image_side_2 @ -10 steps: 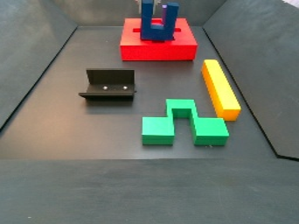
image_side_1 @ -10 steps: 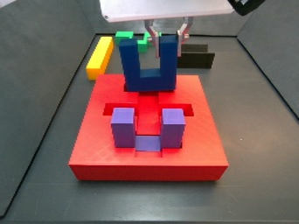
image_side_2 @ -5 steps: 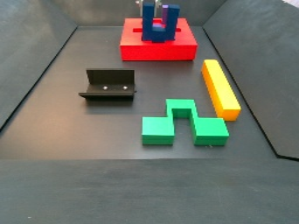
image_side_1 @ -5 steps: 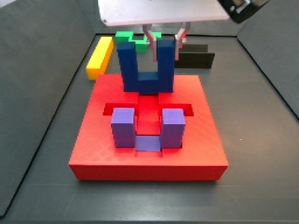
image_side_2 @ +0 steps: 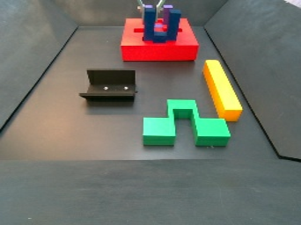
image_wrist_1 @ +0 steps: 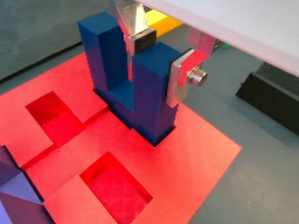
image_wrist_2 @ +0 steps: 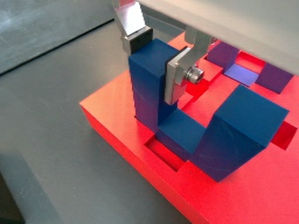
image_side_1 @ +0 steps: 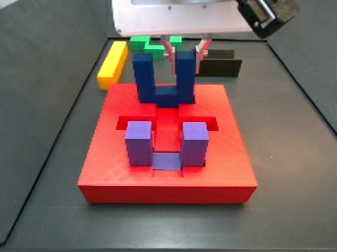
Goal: Pick up the blue object. Move up. Move to above the board. Insert the blue object.
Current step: Insert the blue object.
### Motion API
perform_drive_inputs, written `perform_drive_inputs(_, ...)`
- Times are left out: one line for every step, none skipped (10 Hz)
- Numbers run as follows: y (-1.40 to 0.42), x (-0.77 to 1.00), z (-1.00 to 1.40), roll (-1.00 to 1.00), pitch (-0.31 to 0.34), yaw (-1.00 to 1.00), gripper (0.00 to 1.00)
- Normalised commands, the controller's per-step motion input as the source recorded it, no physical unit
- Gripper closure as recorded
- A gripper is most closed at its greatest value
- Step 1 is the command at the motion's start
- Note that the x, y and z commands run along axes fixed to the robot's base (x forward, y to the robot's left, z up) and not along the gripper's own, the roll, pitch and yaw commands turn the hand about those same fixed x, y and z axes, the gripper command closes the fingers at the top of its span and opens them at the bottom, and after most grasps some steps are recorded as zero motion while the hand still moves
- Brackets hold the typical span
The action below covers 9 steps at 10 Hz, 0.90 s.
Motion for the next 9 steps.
perform_drive_inputs(-0.05, -0.03, -0.52, 0.13, -0.063, 0.06, 1.0)
perform_drive_inputs(-0.1, -0.02, -0.48, 0.19, -0.06, 0.06, 1.0)
perform_drive_inputs(-0.11, -0.01, -0.47, 0.2, -0.051, 0.07, 1.0)
perform_drive_inputs(-0.14, -0.01, -0.5, 0.2, -0.05, 0.06, 1.0)
perform_drive_inputs(-0.13, -0.04, -0.48, 0.17, -0.057, 0.03, 1.0)
perform_drive_inputs(-0.11, -0.02, -0.39, 0.14, -0.041, 0.02, 1.0)
perform_drive_inputs(0.0, 0.0, -0.16, 0.02, 0.0, 0.0, 1.0)
perform_drive_inputs(0.0, 0.0, 0.0, 0.0, 0.0, 0.0, 1.0)
perform_drive_inputs(0.0, 0.0, 0.0, 0.0, 0.0, 0.0, 1.0)
